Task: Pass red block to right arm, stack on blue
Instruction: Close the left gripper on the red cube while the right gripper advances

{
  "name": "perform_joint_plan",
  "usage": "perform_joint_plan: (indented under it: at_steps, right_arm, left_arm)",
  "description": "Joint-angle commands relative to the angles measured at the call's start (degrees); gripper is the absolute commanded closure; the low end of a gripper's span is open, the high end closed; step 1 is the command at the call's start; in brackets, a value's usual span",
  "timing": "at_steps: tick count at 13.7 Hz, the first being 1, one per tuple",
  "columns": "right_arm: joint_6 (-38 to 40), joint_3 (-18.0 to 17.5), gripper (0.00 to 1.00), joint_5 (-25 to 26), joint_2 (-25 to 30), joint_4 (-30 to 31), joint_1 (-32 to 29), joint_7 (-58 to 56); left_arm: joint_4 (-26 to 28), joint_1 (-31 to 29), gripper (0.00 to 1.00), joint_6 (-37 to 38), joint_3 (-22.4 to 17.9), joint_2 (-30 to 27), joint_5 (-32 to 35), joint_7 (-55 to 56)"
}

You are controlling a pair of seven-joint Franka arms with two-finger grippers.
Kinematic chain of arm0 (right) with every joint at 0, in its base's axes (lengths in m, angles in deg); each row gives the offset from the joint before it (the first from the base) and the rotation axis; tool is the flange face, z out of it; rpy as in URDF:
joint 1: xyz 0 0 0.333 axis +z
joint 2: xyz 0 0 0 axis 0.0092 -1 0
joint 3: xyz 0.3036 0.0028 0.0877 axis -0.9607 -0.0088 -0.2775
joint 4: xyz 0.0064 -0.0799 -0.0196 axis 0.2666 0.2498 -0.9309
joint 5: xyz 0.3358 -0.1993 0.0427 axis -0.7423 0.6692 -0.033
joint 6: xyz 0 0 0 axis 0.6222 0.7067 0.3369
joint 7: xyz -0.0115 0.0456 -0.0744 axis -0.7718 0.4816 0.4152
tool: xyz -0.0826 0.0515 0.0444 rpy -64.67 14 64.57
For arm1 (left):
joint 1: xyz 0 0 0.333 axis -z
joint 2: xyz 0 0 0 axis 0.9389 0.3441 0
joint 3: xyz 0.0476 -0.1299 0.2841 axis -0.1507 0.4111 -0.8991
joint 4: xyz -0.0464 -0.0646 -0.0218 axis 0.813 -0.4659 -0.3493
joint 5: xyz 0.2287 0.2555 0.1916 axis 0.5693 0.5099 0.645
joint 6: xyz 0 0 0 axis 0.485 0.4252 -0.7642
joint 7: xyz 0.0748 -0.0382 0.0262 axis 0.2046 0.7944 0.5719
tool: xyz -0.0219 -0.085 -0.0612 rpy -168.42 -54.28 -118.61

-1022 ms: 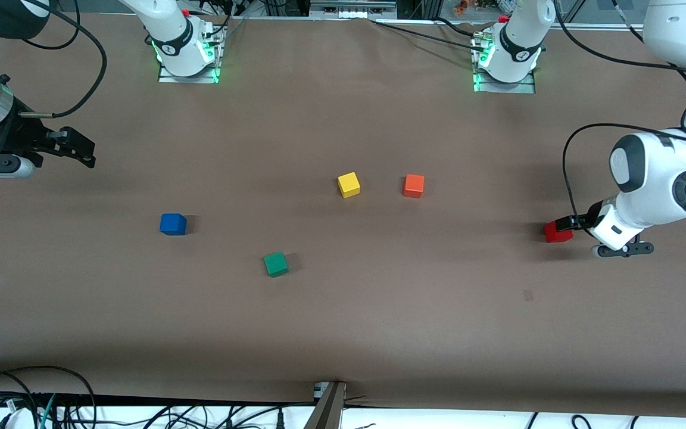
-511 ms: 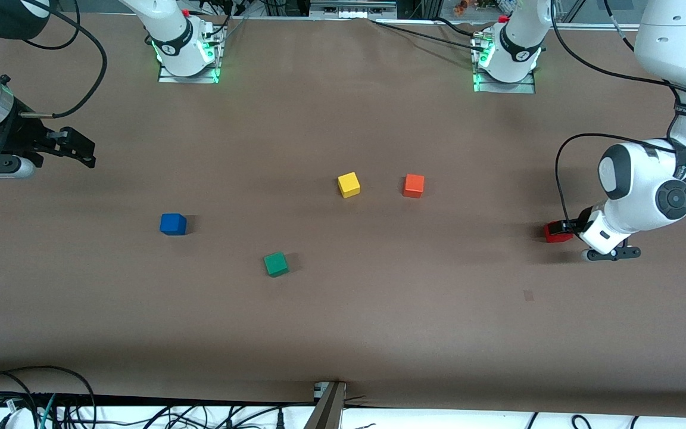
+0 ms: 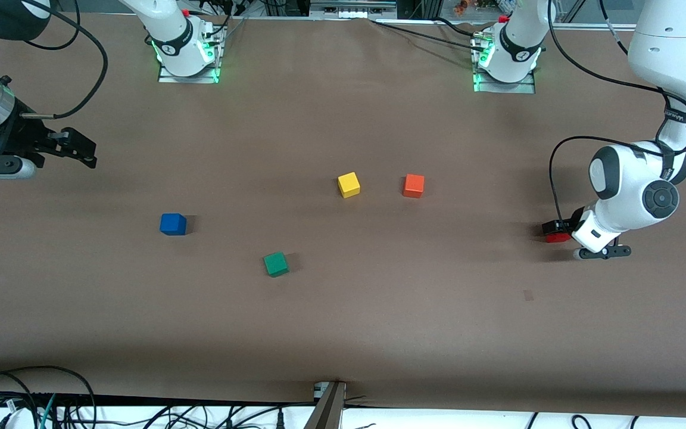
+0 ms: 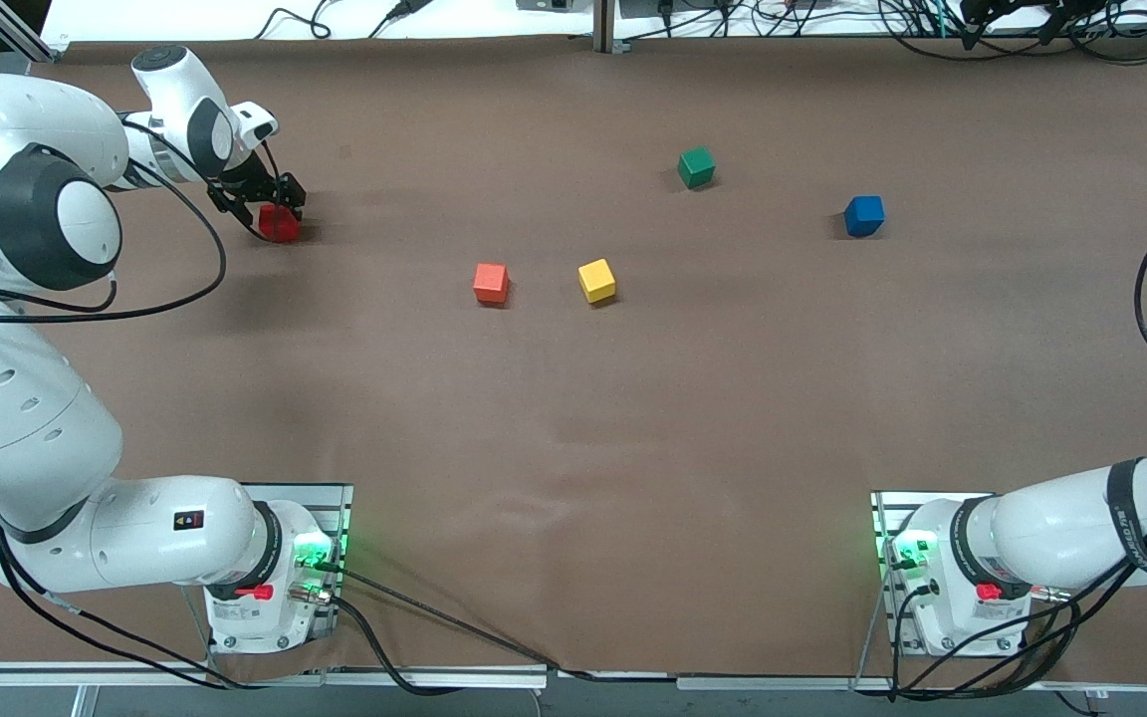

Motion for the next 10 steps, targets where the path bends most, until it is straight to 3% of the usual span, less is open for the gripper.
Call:
perform_joint_plan:
  at_steps: [1, 4, 8, 10]
  right_arm:
    - [0.68, -0.08, 0.00, -1.22, -1.63, -1.22, 0.18, -0.75]
    - [0.94, -0.08, 0.00, -1.22, -3.03, -1.31, 0.18, -1.19]
    - [4.72, -0.17, 0.00, -1.30, -3.12, -1.23, 1.15, -13.02]
    - [5.34, -0.17, 0.00, -3.92, -2.86, -1.31, 1.41, -16.03]
  left_arm:
    - [0.69, 0.18, 0.74, -0.06, -0.03, -0.91, -0.26, -1.09]
    - [0.42, 0.09, 0.98, 0.11, -0.03, -1.26, -0.26, -1.09]
    - [-0.19, 0.62, 1.00, 1.43, 0.41, -3.97, -0.35, -1.00]
    - [-1.59, 1.75, 1.00, 2.74, 1.37, -5.47, -0.26, -1.09]
